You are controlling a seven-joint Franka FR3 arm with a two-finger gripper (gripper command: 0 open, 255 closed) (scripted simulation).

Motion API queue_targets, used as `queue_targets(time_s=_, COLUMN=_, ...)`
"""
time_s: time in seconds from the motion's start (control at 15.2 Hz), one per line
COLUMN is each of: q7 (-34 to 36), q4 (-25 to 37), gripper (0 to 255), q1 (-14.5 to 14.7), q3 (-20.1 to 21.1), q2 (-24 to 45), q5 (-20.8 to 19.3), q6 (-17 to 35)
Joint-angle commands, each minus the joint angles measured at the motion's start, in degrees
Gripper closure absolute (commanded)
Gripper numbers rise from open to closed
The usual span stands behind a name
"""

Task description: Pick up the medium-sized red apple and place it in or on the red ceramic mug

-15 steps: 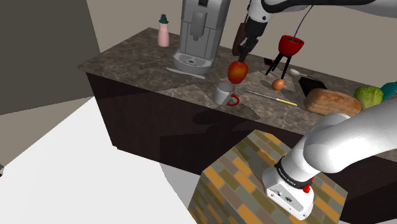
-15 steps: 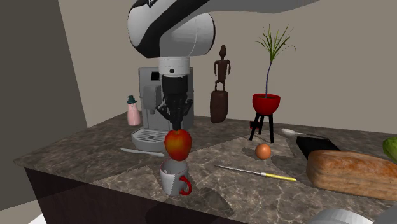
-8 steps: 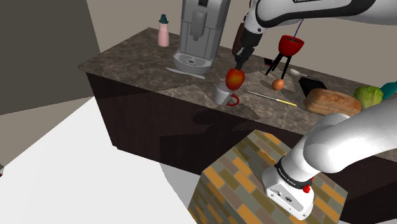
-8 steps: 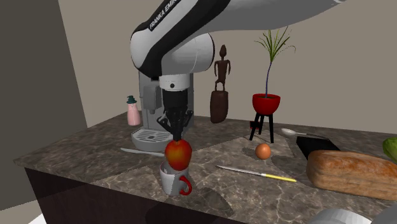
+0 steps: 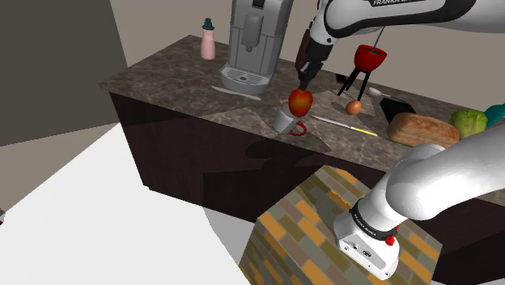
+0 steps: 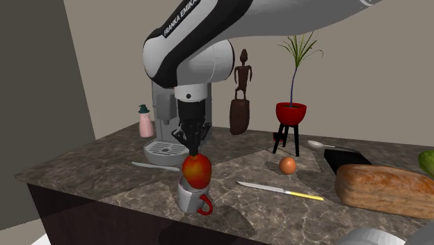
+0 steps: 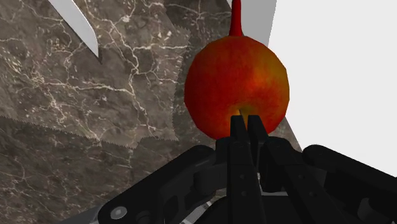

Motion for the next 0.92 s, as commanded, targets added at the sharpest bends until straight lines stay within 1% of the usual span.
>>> queue_targets(time_s=0.0, q7=0.0, q4=0.0, gripper=0, q1=0.0, q3=0.0, q2=0.0, q5=0.0, q6=0.0)
queue_targets(time_s=0.33, q7=0.0, q4=0.0, gripper=0, q1=0.0, q3=0.0, q2=0.0, q5=0.0, q6=0.0)
queue_targets(time_s=0.59, q7=0.0, q4=6.2, gripper=0, q1=0.2, q3=0.6, q2=-1.2, q5=0.2, q6=-7.5)
queue_targets(time_s=0.86, q7=0.0, q4=6.2, gripper=0, q1=0.2, q3=0.6, q2=-1.2, q5=0.3, q6=-7.5)
